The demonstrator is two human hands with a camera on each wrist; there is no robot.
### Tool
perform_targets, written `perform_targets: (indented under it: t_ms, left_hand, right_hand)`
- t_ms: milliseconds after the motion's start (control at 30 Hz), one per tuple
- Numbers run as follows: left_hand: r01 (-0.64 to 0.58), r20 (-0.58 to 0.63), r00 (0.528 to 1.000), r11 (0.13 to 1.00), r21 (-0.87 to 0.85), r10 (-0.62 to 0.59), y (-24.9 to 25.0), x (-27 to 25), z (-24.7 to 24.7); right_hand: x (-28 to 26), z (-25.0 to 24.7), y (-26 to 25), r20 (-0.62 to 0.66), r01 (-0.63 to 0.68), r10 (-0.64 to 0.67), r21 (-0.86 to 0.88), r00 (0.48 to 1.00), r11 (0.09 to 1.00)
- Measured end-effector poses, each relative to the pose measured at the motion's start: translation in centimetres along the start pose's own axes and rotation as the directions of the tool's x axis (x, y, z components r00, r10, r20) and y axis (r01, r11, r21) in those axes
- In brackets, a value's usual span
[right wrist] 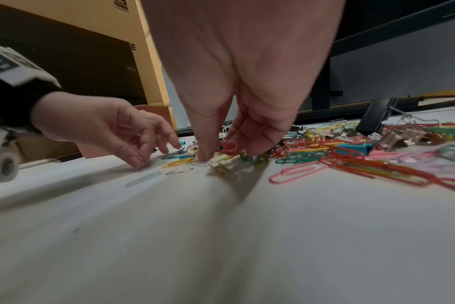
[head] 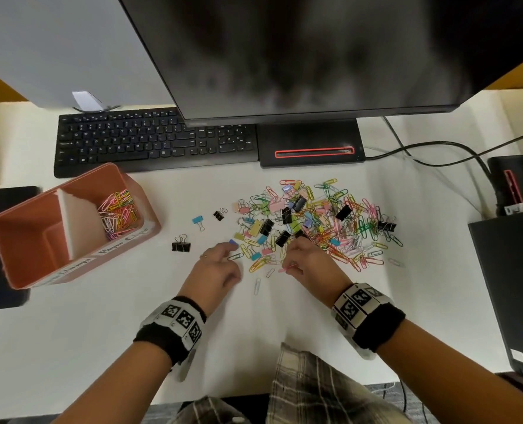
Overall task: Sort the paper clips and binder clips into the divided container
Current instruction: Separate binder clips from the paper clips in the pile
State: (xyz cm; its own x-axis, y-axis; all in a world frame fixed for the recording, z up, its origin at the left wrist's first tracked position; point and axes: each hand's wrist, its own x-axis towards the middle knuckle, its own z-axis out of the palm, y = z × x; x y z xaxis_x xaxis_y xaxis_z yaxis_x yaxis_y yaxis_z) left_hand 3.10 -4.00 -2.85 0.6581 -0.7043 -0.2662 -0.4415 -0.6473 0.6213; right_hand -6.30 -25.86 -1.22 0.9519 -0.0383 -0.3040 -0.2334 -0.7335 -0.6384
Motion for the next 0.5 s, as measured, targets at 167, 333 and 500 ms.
perform_targets:
  t_ms: [167,333,500]
  left_hand:
    - [-0.016,-0.046,0.999,1.000,0.026,0.017,-0.1,0.8,0.8]
    - [-0.026,-0.045,0.999,1.000,0.004,0.026,-0.1,1.2,0.1]
    - [-0.056,-0.080,0.995,0.998,0.031,0.059,-0.5,1.4,-0.4]
  right_hand:
    - [-0.4,0.8,0.3,-0.005,-0.074,0.074,-0.043,0.997,0.996]
    - [0.9,0.5,-0.4,0.019,-0.100,0.101,-0.053,0.995,0.994]
    - [1.3,-0.1,-1.0,0.130,-0.042,0.061,-0.143,0.990,0.989]
